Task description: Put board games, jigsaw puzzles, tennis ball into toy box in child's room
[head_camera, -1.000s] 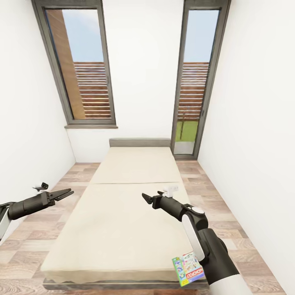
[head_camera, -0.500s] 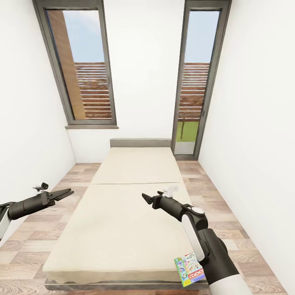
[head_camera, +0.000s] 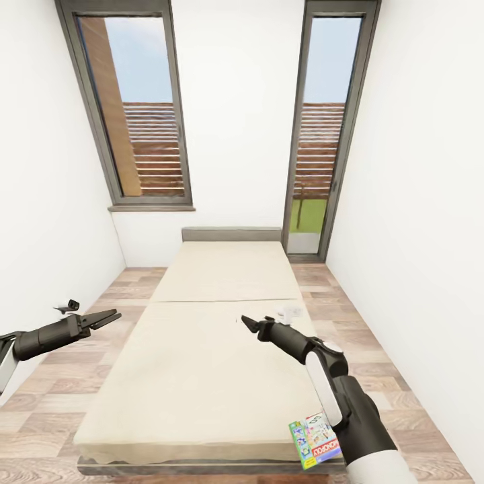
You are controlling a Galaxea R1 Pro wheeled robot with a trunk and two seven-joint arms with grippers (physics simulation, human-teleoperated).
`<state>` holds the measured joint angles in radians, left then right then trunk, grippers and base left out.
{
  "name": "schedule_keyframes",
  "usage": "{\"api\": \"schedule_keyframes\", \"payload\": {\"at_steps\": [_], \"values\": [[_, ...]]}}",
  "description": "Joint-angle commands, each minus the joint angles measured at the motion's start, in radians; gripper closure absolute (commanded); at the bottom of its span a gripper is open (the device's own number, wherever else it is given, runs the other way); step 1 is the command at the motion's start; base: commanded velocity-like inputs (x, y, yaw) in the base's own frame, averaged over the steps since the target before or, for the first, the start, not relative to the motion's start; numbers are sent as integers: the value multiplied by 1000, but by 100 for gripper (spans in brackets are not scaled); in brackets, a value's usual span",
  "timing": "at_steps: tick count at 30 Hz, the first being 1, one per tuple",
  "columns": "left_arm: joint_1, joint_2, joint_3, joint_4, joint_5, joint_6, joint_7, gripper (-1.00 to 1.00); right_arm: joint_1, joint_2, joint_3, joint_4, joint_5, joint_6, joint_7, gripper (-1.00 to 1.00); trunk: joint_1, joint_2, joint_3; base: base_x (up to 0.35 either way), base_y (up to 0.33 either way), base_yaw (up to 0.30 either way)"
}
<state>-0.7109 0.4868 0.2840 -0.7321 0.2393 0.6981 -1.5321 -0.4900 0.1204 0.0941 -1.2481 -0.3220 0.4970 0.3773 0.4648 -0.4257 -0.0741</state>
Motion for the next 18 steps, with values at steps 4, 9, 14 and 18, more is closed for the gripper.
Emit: {"api": "schedule_keyframes", "payload": {"at_steps": [4, 9, 14, 18], "values": [[-1, 1, 0, 0, 0, 11, -3, -100, -1, -6, -27, 1, -46, 11, 5, -100, 1, -2, -2, -31, 89, 0], [-1, 6, 0, 0, 0, 11, -5, -100, -1, -15, -40, 5, -107, 13, 6, -100, 1, -2, -2, -60, 92, 0], [-1, 14, 0, 0, 1, 11, -5, -100, -1, -17, -60, 16, -137, 15, 7, -100, 1, -2, -2, -69, 80, 0], [-1, 16, 0, 0, 1, 11, -6, -100, 6, -28, -110, 18, -144, 20, 12, -100, 1, -2, -2, -68, 26, 0]]}}
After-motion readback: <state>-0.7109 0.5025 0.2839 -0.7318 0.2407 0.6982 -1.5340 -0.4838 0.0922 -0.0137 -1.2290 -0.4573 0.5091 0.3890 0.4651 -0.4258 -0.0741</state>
